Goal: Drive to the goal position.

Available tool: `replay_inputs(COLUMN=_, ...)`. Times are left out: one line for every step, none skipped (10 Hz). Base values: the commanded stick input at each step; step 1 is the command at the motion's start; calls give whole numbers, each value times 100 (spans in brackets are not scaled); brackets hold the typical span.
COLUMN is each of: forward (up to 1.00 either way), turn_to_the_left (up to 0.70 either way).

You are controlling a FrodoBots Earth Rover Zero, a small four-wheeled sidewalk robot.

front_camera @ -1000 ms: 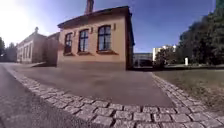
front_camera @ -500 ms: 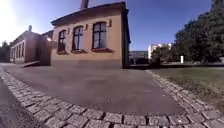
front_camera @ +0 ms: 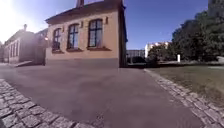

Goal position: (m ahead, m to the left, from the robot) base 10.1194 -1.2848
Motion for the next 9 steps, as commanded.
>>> replay_inputs(forward=70, turn_to_the_left=-14)
replay_inputs(forward=70, turn_to_the_left=-14)
replay_inputs(forward=70, turn_to_the_left=-14)
replay_inputs(forward=70, turn_to_the_left=-14)
replay_inputs(forward=70, turn_to_the_left=-14)
replay_inputs(forward=70, turn_to_the_left=-14)
replay_inputs(forward=70, turn_to_the_left=-14)
replay_inputs(forward=70, turn_to_the_left=-14)
replay_inputs(forward=70, turn_to_the_left=-14)
